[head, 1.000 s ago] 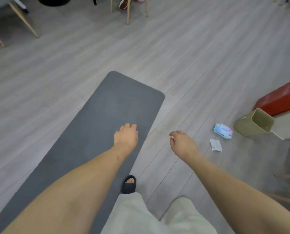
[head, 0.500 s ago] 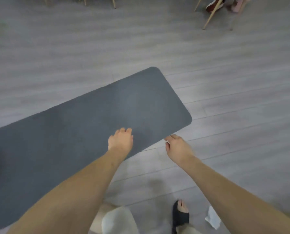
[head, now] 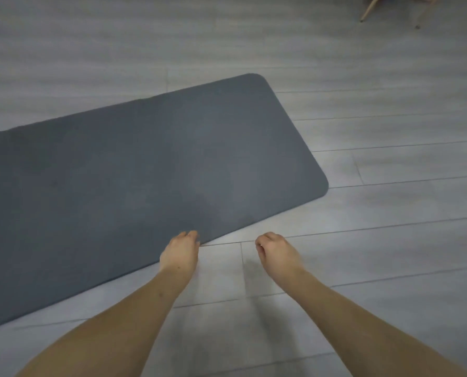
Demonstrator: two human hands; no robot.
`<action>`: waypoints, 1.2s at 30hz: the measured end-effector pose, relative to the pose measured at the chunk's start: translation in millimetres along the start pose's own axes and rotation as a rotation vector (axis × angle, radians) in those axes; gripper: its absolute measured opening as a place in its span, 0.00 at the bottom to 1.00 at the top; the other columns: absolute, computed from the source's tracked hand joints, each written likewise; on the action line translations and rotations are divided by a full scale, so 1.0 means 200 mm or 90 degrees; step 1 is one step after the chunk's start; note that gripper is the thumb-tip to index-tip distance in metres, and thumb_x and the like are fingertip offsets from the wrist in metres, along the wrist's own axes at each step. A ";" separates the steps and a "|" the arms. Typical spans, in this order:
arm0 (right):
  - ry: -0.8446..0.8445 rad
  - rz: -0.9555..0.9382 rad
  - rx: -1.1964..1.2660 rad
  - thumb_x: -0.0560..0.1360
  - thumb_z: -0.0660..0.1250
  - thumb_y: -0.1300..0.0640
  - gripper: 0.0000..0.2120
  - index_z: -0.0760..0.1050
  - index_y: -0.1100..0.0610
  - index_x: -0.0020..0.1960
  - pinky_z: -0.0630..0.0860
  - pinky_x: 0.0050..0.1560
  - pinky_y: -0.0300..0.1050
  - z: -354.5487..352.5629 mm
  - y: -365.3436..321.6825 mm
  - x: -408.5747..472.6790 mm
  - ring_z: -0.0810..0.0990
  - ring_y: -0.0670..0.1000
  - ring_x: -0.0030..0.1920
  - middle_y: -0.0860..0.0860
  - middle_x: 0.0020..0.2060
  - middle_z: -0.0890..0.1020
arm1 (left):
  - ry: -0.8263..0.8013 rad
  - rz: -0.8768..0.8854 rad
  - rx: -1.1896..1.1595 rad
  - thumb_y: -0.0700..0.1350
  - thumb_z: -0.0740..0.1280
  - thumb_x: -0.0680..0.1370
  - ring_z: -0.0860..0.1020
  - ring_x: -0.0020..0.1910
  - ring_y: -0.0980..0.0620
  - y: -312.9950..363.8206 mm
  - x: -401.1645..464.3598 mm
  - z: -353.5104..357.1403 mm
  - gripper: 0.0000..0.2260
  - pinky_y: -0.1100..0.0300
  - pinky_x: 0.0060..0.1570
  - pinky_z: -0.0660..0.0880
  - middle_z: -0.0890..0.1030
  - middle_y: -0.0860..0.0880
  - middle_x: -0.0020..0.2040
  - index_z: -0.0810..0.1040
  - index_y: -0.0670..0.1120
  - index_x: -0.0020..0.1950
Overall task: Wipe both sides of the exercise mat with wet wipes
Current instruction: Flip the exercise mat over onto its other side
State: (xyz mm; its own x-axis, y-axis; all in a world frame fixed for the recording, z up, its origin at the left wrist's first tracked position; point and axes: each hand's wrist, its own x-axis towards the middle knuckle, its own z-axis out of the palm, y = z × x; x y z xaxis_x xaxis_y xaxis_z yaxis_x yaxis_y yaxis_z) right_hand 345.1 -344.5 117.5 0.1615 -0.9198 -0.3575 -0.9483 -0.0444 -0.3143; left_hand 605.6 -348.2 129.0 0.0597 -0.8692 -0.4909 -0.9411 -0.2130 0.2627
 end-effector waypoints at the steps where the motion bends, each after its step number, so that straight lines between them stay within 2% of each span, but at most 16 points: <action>1: 0.000 -0.009 -0.003 0.84 0.60 0.54 0.11 0.79 0.55 0.60 0.76 0.54 0.49 0.13 0.08 0.06 0.76 0.56 0.62 0.51 0.58 0.80 | 0.014 -0.010 -0.018 0.49 0.58 0.85 0.76 0.56 0.42 -0.06 0.08 0.13 0.09 0.52 0.47 0.73 0.77 0.46 0.56 0.75 0.47 0.58; 4: 0.017 -0.036 -0.009 0.84 0.62 0.52 0.13 0.79 0.55 0.64 0.76 0.59 0.49 0.46 0.29 0.31 0.75 0.55 0.66 0.51 0.62 0.80 | 0.048 0.018 -0.028 0.51 0.61 0.84 0.75 0.61 0.43 -0.20 0.35 0.47 0.10 0.49 0.58 0.73 0.76 0.47 0.57 0.77 0.48 0.59; 6: 0.044 -0.068 -0.006 0.82 0.66 0.53 0.12 0.81 0.56 0.63 0.75 0.62 0.50 0.61 0.41 0.52 0.75 0.57 0.66 0.52 0.62 0.80 | 0.068 0.047 -0.032 0.54 0.64 0.83 0.70 0.70 0.45 -0.27 0.53 0.66 0.12 0.41 0.73 0.61 0.75 0.50 0.64 0.77 0.51 0.62; 8: 0.060 -0.112 -0.018 0.79 0.71 0.55 0.12 0.82 0.59 0.60 0.73 0.68 0.51 0.73 0.51 0.75 0.76 0.61 0.67 0.56 0.63 0.81 | 0.061 0.058 -0.015 0.58 0.67 0.80 0.60 0.79 0.49 -0.31 0.69 0.82 0.15 0.35 0.76 0.48 0.68 0.53 0.75 0.76 0.54 0.64; 9: 0.063 -0.140 -0.032 0.78 0.74 0.56 0.13 0.82 0.59 0.60 0.70 0.71 0.52 0.78 0.55 0.86 0.75 0.62 0.69 0.58 0.66 0.80 | 0.058 0.057 -0.009 0.60 0.69 0.78 0.56 0.81 0.49 -0.34 0.75 0.89 0.18 0.34 0.75 0.46 0.64 0.54 0.78 0.76 0.55 0.65; 11: 0.057 -0.189 -0.037 0.76 0.76 0.55 0.19 0.81 0.58 0.65 0.64 0.77 0.51 0.85 0.61 1.04 0.70 0.61 0.76 0.58 0.73 0.75 | 0.074 0.060 -0.006 0.60 0.72 0.75 0.54 0.82 0.49 -0.38 0.85 0.99 0.20 0.32 0.75 0.50 0.61 0.54 0.81 0.75 0.54 0.63; 13: 0.048 -0.224 -0.037 0.77 0.75 0.51 0.22 0.78 0.56 0.68 0.60 0.78 0.47 0.88 0.65 1.15 0.67 0.57 0.78 0.55 0.76 0.72 | 0.110 0.058 -0.007 0.58 0.71 0.77 0.55 0.82 0.49 -0.40 0.90 1.05 0.17 0.32 0.75 0.53 0.62 0.54 0.80 0.75 0.52 0.62; 18: 0.054 -0.326 -0.141 0.80 0.71 0.52 0.23 0.75 0.56 0.73 0.55 0.77 0.47 0.91 0.77 1.19 0.67 0.59 0.78 0.56 0.77 0.70 | 0.099 0.081 0.057 0.54 0.59 0.85 0.54 0.82 0.45 -0.42 0.92 1.09 0.11 0.26 0.69 0.57 0.60 0.51 0.81 0.74 0.50 0.61; 20: 0.056 -0.342 -0.158 0.82 0.69 0.52 0.23 0.73 0.56 0.75 0.57 0.77 0.48 0.90 0.79 1.20 0.67 0.58 0.78 0.55 0.78 0.69 | 0.079 0.068 0.078 0.51 0.55 0.87 0.62 0.78 0.41 -0.41 0.93 1.05 0.10 0.27 0.66 0.62 0.65 0.48 0.78 0.72 0.48 0.60; 22: 0.066 -0.344 -0.181 0.83 0.66 0.50 0.25 0.69 0.55 0.78 0.61 0.77 0.48 0.89 0.79 1.20 0.65 0.54 0.79 0.52 0.79 0.67 | 0.098 0.038 0.061 0.50 0.52 0.87 0.75 0.64 0.35 -0.39 0.94 1.00 0.08 0.33 0.63 0.69 0.75 0.42 0.64 0.68 0.48 0.55; 25: 0.114 -0.370 -0.214 0.82 0.65 0.51 0.26 0.68 0.57 0.78 0.73 0.73 0.51 0.90 0.85 1.19 0.69 0.53 0.77 0.52 0.79 0.68 | 0.144 0.011 0.017 0.49 0.52 0.87 0.76 0.46 0.34 -0.40 0.97 0.98 0.07 0.46 0.50 0.71 0.77 0.40 0.48 0.65 0.48 0.53; 27: 0.138 -0.359 -0.221 0.81 0.68 0.54 0.24 0.72 0.59 0.75 0.77 0.68 0.55 0.90 0.90 1.20 0.73 0.56 0.74 0.56 0.76 0.72 | 0.149 0.005 -0.010 0.50 0.51 0.87 0.72 0.43 0.37 -0.42 0.96 0.97 0.08 0.46 0.47 0.71 0.77 0.40 0.45 0.66 0.48 0.54; 29: 0.145 -0.321 -0.206 0.83 0.66 0.55 0.20 0.74 0.60 0.73 0.76 0.68 0.55 0.87 0.90 1.18 0.75 0.57 0.72 0.57 0.74 0.75 | 0.149 0.000 -0.020 0.50 0.51 0.87 0.72 0.44 0.37 -0.40 0.93 0.96 0.08 0.45 0.48 0.72 0.77 0.40 0.45 0.66 0.48 0.55; 31: 0.132 -0.271 -0.201 0.86 0.60 0.55 0.17 0.74 0.58 0.72 0.76 0.64 0.53 0.81 0.86 1.15 0.78 0.58 0.69 0.56 0.71 0.78 | 0.150 -0.005 -0.034 0.49 0.52 0.87 0.74 0.46 0.36 -0.37 0.89 0.96 0.07 0.45 0.52 0.71 0.79 0.40 0.48 0.67 0.48 0.56; 33: 0.113 -0.248 -0.239 0.87 0.56 0.53 0.14 0.73 0.56 0.68 0.76 0.54 0.53 0.76 0.84 1.11 0.81 0.60 0.61 0.54 0.64 0.81 | 0.156 -0.017 -0.054 0.46 0.53 0.87 0.77 0.53 0.36 -0.34 0.83 0.97 0.06 0.39 0.62 0.70 0.82 0.42 0.57 0.68 0.49 0.56; 36: 0.080 -0.248 -0.303 0.87 0.53 0.52 0.12 0.70 0.55 0.65 0.74 0.48 0.52 0.74 0.84 1.03 0.83 0.61 0.56 0.54 0.59 0.83 | 0.175 -0.019 -0.076 0.39 0.55 0.86 0.76 0.63 0.40 -0.32 0.72 0.99 0.09 0.32 0.71 0.57 0.79 0.53 0.66 0.65 0.54 0.53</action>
State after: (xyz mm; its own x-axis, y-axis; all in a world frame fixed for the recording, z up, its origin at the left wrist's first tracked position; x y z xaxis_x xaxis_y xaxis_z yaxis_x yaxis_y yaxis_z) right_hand 259.3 -483.6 -138.4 0.5143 -0.8386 -0.1796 -0.8484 -0.5281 0.0360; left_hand 608.9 -372.2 -123.0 0.1900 -0.9466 -0.2605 -0.8930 -0.2769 0.3548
